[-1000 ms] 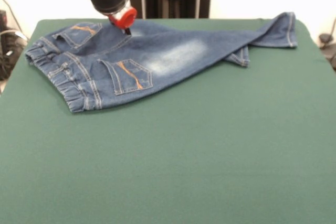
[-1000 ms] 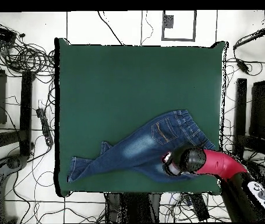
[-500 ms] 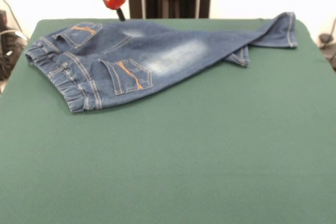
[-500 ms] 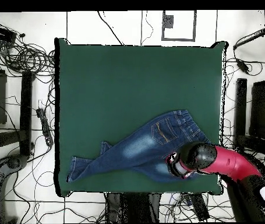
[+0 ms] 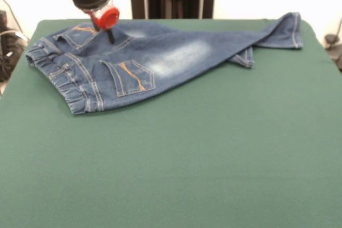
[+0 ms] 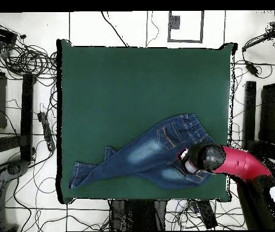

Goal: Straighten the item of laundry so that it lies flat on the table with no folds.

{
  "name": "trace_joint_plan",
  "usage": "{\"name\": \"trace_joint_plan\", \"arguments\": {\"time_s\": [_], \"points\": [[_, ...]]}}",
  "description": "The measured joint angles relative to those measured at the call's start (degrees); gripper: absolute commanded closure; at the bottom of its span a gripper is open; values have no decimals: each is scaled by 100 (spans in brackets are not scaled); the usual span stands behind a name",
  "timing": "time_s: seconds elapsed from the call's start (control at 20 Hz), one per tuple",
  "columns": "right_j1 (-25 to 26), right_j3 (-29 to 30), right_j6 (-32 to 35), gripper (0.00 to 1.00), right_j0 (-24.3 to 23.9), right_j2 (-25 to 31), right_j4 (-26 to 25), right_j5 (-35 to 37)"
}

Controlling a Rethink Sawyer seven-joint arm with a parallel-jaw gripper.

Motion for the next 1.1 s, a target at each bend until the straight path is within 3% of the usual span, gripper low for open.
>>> {"name": "trace_joint_plan", "arguments": {"time_s": [0.45,1.1], "points": [[554,-484,0,0,-2,27,-293,-689],[610,-694,-1,0,-116,359,-686,-198]]}}
